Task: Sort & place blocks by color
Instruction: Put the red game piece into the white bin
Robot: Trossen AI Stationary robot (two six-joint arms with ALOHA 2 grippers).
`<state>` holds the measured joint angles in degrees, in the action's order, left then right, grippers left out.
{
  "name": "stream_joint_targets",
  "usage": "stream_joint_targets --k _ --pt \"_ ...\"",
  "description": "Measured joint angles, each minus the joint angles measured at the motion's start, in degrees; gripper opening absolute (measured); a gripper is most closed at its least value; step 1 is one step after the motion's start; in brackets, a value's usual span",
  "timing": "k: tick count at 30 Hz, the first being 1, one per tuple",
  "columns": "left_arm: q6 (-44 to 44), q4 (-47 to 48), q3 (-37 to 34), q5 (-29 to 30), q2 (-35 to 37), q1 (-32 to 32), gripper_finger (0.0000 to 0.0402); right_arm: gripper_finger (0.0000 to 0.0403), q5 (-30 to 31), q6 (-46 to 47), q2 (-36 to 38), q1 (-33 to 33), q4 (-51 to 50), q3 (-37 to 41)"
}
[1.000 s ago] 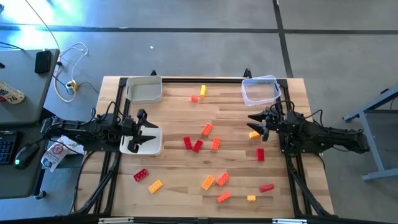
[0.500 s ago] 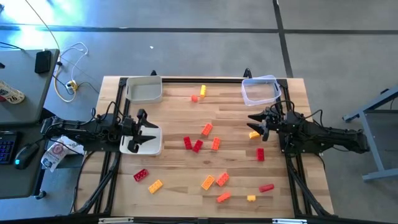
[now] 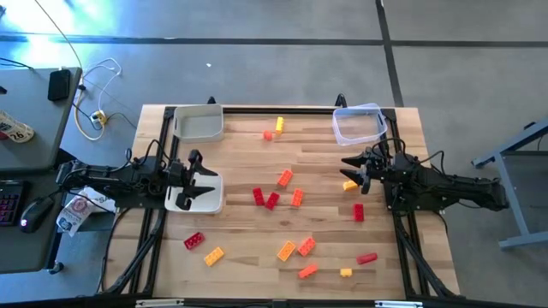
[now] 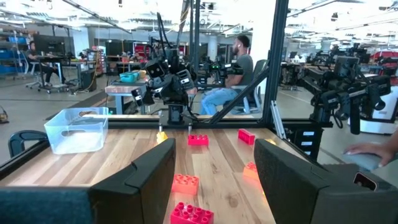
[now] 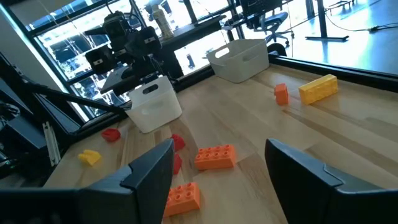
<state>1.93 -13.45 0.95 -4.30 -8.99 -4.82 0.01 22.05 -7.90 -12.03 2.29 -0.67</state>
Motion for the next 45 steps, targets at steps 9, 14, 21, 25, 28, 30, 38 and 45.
stream_joint_targets --k 9,14,21,25,28,30,38,45 --pt "-0.01 0.04 0.02 -0.02 0.00 -0.01 0.0207 0.0238 -0.01 0.02 0.00 0.00 0.02 0.00" --pt "-0.03 0.03 0.01 0.00 0.01 -0.02 0.0207 0.0238 -0.02 0.02 0.00 0.02 0.00 -0.02" --pt "0.36 -0.29 0.01 0.00 0.02 0.00 0.0207 0.0238 0.00 0.02 0.00 0.00 0.01 0.00" --pt "3.90 -0.96 0.00 0.35 0.02 -0.02 0.0207 0.0238 -0.01 0.02 0.00 0.01 0.01 0.00" --pt "4.33 -1.12 0.02 0.44 0.01 -0.02 0.0207 0.0238 0.00 0.02 0.00 0.00 0.00 0.00" --pt "4.55 -1.14 0.02 0.44 0.02 -0.02 0.0207 0.0238 -0.02 0.02 0.00 0.01 0.02 0.00" --pt "8.72 -2.67 0.02 0.44 0.02 -0.02 0.0207 0.0238 0.00 0.02 0.00 0.00 0.02 0.00" --pt "9.98 -3.58 0.02 2.26 0.02 0.01 0.0207 0.0238 0.00 0.02 0.00 0.02 0.00 0.00"
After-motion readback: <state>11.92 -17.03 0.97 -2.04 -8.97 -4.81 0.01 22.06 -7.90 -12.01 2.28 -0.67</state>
